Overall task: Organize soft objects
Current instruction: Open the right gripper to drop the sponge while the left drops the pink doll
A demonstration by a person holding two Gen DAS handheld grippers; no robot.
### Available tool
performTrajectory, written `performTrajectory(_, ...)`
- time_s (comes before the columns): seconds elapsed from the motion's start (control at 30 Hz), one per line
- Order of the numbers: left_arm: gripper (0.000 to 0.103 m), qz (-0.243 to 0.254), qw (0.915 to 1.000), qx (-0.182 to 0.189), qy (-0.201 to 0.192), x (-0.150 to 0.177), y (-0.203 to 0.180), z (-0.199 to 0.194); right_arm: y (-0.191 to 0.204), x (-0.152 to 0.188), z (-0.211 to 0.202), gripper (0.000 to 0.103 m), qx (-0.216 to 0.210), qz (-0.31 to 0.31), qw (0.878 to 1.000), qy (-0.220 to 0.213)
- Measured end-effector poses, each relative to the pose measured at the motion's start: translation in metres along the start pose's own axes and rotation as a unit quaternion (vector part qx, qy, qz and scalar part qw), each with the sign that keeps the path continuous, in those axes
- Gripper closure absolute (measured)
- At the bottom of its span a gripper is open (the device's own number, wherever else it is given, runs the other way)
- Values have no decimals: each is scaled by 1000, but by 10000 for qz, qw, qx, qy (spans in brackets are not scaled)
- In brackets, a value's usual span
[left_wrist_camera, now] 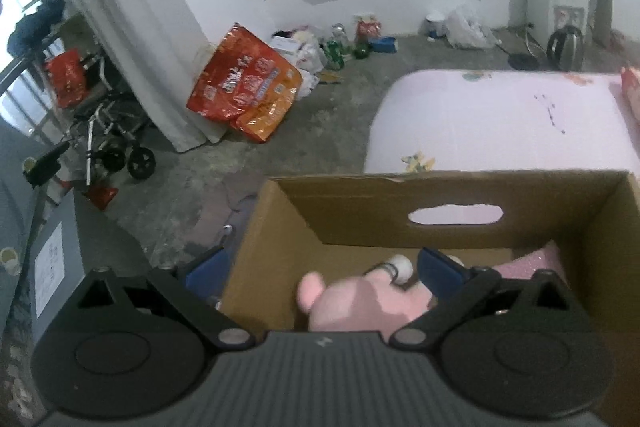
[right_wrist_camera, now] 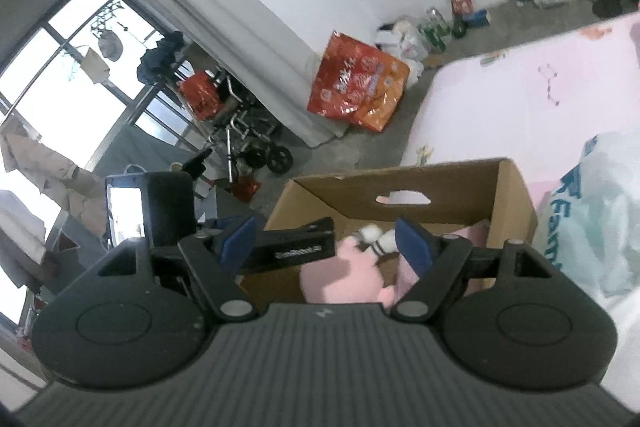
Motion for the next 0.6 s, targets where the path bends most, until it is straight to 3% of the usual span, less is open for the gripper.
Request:
performTrajectory(0.37,2,-424,9972,492,-370,55,63,-65,15,52,-88,27,-45,-286,9991,-310)
performTrajectory(0.6,2,-236,9871,1364,-810,125,60,-121,11,106,-153,27,-212,-66,9985,-492)
Point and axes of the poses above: each gripper's, at about its wrist camera, not at the fingertips, and z roughly the way its jaws point, y to its left, x to its underside, the point moved 4 cm from there along z, roughly the way its jaws point, and after that the axes turned 13 degrees about y, right-handed, at the moved point
